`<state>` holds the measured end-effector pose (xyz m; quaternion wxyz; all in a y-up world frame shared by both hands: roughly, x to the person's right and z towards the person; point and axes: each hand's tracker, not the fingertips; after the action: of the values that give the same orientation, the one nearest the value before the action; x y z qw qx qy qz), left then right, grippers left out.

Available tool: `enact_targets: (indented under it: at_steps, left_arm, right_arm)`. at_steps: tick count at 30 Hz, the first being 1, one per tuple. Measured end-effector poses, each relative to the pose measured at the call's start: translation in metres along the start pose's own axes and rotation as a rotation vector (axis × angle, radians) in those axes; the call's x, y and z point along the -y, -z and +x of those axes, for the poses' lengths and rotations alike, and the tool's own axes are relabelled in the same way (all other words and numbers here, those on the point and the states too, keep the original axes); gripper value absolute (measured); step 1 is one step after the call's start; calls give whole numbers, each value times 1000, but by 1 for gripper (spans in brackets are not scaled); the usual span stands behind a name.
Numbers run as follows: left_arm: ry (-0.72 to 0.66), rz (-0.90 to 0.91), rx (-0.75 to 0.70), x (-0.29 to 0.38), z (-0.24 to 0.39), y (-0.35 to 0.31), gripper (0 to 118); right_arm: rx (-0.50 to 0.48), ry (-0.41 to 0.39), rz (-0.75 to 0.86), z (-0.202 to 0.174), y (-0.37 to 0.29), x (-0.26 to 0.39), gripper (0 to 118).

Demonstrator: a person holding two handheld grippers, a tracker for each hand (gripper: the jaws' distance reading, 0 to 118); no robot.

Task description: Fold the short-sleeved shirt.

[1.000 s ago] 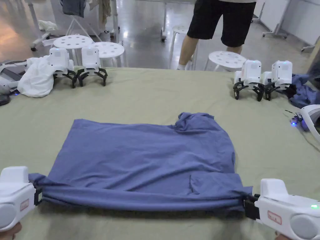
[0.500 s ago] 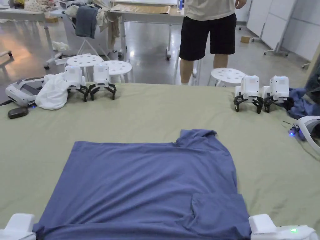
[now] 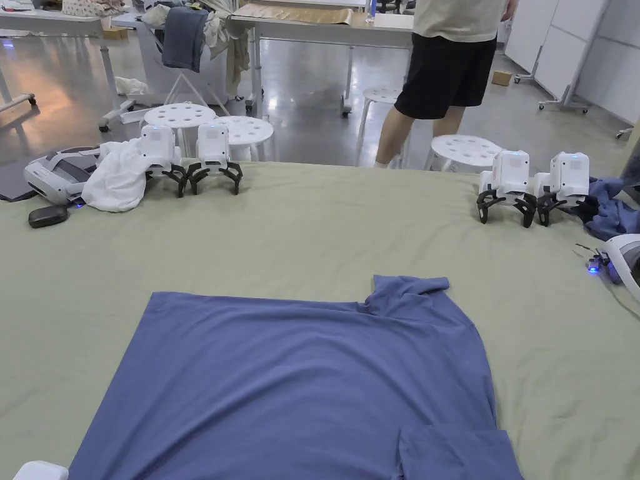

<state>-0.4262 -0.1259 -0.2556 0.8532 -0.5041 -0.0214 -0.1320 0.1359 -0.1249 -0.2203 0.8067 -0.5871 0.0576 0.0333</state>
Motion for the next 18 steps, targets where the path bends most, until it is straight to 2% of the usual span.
enact_targets:
  at_steps: [4, 9, 15, 16, 17, 18]
  left_arm:
    - [-9, -13, 25, 4, -7, -5, 0]
    - [-67, -20, 49, 9, -12, 1, 0]
    - [-46, -9, 11, 5, 1, -4, 0]
    - [-64, 15, 8, 3, 2, -10, 3]
    - [-75, 40, -2, 0, 3, -16, 12]
    - [-93, 87, -30, -3, 5, -24, 25]
  right_arm:
    - [1, 12, -27, -1, -1, 3, 7]
    - [-23, 69, -46, 5, 3, 11, 7]
    - [-3, 73, -26, -1, 4, 13, 9]
    - [7, 76, 0, -2, -2, 13, 20]
    - [29, 74, 52, -3, -9, 12, 42]
    - [84, 72, 78, -3, -21, 9, 68]
